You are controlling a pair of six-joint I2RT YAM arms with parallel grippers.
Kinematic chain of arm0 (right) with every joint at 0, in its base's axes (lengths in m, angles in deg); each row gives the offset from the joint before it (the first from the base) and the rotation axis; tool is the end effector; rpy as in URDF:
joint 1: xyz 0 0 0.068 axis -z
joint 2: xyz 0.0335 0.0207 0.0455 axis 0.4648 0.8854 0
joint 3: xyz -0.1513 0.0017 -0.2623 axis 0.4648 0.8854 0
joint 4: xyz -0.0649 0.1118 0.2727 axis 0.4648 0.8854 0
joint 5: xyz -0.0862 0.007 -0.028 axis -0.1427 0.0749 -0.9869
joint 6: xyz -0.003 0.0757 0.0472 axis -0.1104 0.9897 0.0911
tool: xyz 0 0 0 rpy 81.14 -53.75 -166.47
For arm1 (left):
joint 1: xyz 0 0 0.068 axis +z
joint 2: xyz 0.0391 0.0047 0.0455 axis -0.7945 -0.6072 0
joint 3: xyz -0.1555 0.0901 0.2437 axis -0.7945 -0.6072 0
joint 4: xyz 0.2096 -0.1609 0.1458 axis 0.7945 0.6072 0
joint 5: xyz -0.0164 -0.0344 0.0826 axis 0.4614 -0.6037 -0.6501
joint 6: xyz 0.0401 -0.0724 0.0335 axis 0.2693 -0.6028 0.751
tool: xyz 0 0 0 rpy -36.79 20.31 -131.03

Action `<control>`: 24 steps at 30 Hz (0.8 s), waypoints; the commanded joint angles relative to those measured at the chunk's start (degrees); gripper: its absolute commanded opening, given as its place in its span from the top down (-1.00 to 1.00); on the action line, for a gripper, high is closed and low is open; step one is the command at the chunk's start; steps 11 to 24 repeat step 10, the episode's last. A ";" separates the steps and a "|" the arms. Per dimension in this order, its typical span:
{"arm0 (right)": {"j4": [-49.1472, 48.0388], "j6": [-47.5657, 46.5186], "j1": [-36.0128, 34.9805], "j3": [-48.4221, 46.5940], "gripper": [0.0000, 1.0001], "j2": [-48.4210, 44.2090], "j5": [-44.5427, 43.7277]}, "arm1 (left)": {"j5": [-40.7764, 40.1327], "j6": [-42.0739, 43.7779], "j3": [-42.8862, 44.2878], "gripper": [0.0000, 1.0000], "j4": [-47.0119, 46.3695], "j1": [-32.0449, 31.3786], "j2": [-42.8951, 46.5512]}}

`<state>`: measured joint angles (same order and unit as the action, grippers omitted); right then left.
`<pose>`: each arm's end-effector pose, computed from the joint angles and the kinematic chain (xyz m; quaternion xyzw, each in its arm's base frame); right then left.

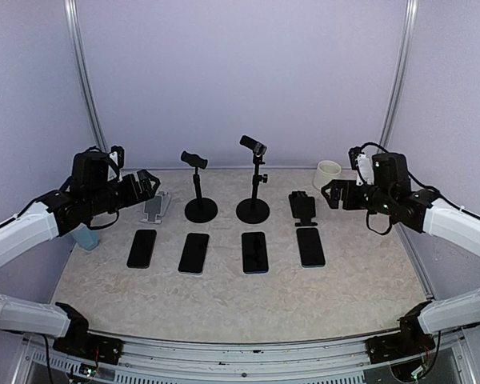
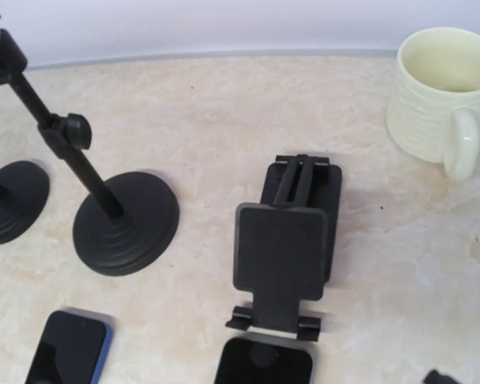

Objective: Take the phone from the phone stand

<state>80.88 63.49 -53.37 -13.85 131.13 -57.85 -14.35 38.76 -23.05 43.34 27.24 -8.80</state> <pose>0.3077 0.1444 0.2890 -0.0328 0.8539 0.1855 0.4852 0.2970 -0.1322 0.3024 -0.0572 0.8443 -0.2085 0.4904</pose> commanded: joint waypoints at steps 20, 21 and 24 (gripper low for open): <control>-9.48 0.22 3.01 13.06 -1.00 -3.13 6.91 | 4.30 0.25 -10.42 -0.98 0.03 0.40 3.17; -9.48 0.22 3.01 13.06 -1.00 -3.13 6.91 | 4.30 0.25 -10.42 -0.98 0.03 0.40 3.17; -9.48 0.22 3.01 13.06 -1.00 -3.13 6.91 | 4.30 0.25 -10.42 -0.98 0.03 0.40 3.17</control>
